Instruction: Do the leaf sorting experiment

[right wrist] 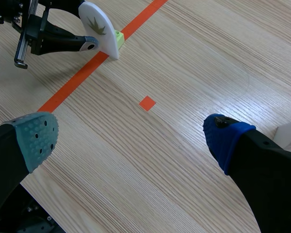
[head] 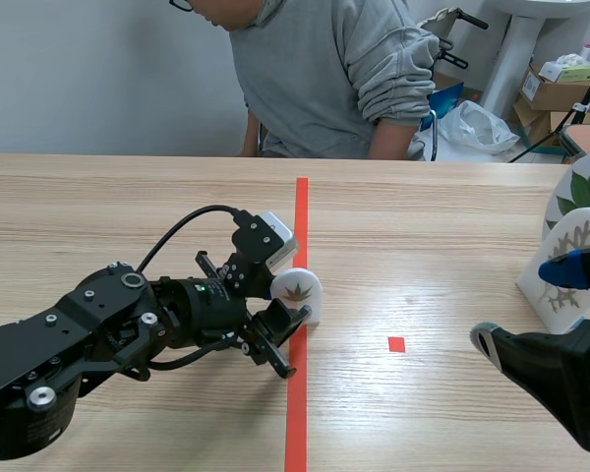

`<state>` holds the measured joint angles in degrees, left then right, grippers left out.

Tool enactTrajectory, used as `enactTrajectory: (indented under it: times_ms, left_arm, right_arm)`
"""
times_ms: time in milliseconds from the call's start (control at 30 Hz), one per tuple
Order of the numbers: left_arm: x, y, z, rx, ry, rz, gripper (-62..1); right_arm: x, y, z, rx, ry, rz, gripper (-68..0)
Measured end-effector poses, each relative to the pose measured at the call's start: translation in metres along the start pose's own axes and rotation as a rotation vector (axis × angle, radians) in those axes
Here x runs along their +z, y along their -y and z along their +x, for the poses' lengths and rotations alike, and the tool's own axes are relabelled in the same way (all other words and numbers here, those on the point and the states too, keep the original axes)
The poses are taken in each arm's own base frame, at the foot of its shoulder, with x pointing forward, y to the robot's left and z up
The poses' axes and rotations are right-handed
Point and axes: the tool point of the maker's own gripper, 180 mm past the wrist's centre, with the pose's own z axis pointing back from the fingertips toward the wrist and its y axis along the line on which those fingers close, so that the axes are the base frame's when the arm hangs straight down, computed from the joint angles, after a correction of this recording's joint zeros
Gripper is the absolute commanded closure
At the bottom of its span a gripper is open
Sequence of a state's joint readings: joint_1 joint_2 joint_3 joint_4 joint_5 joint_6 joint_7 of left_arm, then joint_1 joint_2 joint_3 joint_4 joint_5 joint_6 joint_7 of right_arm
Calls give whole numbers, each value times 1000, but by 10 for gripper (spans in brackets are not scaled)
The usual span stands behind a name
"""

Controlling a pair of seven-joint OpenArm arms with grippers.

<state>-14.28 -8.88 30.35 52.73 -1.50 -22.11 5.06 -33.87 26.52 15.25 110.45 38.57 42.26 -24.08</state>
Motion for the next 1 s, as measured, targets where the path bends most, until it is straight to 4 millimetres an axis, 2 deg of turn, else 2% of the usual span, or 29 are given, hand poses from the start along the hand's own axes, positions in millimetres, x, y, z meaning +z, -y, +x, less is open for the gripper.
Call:
enactTrajectory:
  times_ms: [167,267,667,800,900,1000]
  left_arm:
    - [0,0,0,0,0,0,-93]
    - [0,0,0,0,0,0,-53]
    - [0,-1,-1,5,-7,2,-51]
    - [4,-6,-1,72,-33,4,-51]
    - [15,-22,12,106,11,37,-51]
    - [33,-51,20,182,61,120,-51]
  right_arm:
    - [0,0,0,0,0,0,-619]
    - [0,0,0,0,0,0,-619]
    - [0,0,0,0,0,0,-619]
    - [0,0,0,0,-1,0,-619]
    - [0,0,0,2,-2,-1,-619]
    - [0,0,0,2,-2,-1,-619]
